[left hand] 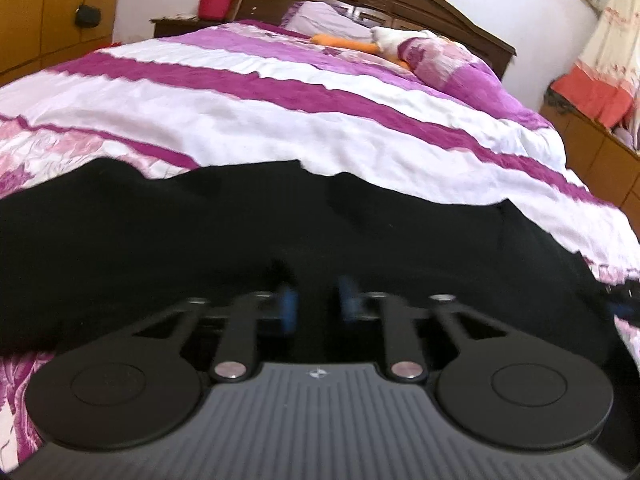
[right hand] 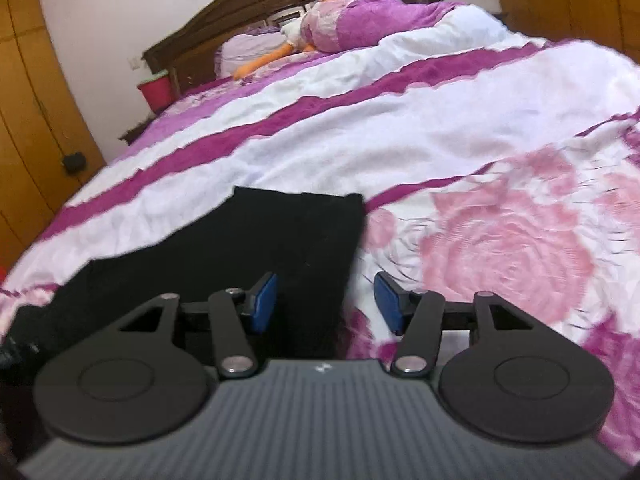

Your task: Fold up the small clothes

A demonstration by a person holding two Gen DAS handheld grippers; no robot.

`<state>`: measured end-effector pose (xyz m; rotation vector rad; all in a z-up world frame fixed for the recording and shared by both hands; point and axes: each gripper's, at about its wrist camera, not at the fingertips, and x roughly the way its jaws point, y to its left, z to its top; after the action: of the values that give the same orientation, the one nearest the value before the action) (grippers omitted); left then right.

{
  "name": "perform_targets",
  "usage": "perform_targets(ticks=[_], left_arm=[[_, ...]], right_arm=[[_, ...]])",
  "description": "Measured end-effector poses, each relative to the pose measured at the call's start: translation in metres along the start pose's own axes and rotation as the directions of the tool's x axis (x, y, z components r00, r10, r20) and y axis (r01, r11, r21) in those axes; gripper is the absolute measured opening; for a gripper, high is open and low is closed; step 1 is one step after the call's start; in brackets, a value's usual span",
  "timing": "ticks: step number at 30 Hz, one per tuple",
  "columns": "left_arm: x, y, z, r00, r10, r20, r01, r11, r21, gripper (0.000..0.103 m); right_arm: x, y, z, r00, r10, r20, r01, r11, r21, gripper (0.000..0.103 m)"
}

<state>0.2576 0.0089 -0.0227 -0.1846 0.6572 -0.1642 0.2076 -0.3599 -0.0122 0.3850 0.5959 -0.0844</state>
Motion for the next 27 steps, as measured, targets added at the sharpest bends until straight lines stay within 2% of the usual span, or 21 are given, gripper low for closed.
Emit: perform_targets(ticks=[2, 3, 5, 9, 12, 14, 17, 19, 21, 23, 27], left_arm=[[-0.003, -0.005, 0.000, 0.999, 0.011, 0.032, -0.012, 0.999, 0.030, 0.010], [-0.007, -0.008, 0.000, 0.998, 0.016, 0.055, -0.018, 0.999, 0.047, 0.010], [-0.014, -0.016, 0.002, 0.994, 0.026, 0.105, -0.035, 0.996, 0.082, 0.010], [-0.020, -0.029, 0.009, 0.975, 0.048, 0.218, -0.079, 0.988, 0.136, 0.010], [-0.006, -0.034, 0.014, 0.968, 0.087, 0.237, -0.126, 0.980, 0.156, 0.010], [0.013, -0.035, 0.013, 0.971, 0.125, 0.203, -0.159, 0.974, 0.162, 0.010], [0.039, -0.025, 0.009, 0.985, 0.150, 0.088, -0.161, 0.977, 0.143, 0.013], [0.041, -0.020, 0.009, 0.985, 0.156, 0.071, -0.163, 0.980, 0.117, 0.022], [0.040, -0.016, 0.009, 0.984, 0.168, 0.064, -0.174, 0.979, 0.110, 0.036], [0.036, -0.012, 0.007, 0.984, 0.169, 0.062, -0.174, 0.979, 0.108, 0.040], [0.024, -0.006, 0.006, 0.986, 0.159, 0.057, -0.164, 0.981, 0.105, 0.049]], right_arm=[[0.008, 0.003, 0.001, 0.999, 0.038, -0.004, -0.038, 0.999, -0.015, 0.055], [0.011, 0.004, 0.000, 0.999, 0.051, -0.007, -0.051, 0.998, -0.029, 0.044], [0.014, 0.009, -0.001, 0.999, 0.052, 0.004, -0.052, 0.996, -0.066, 0.009], [-0.002, 0.017, -0.006, 0.988, -0.001, 0.157, 0.015, 0.996, -0.090, 0.009], [0.000, 0.026, -0.010, 0.977, -0.052, 0.206, 0.082, 0.987, -0.138, 0.009], [0.008, 0.028, -0.011, 0.978, -0.079, 0.192, 0.111, 0.981, -0.161, 0.009], [0.023, 0.021, -0.013, 0.985, -0.115, 0.128, 0.134, 0.980, -0.149, 0.015], [0.028, 0.013, -0.011, 0.990, -0.104, 0.096, 0.114, 0.988, -0.106, 0.017], [0.029, 0.008, -0.010, 0.993, -0.087, 0.085, 0.093, 0.993, -0.072, 0.020], [0.027, 0.005, -0.010, 0.994, -0.077, 0.079, 0.081, 0.995, -0.051, 0.020], [0.020, 0.007, -0.008, 0.994, -0.078, 0.083, 0.082, 0.996, -0.039, 0.031]])
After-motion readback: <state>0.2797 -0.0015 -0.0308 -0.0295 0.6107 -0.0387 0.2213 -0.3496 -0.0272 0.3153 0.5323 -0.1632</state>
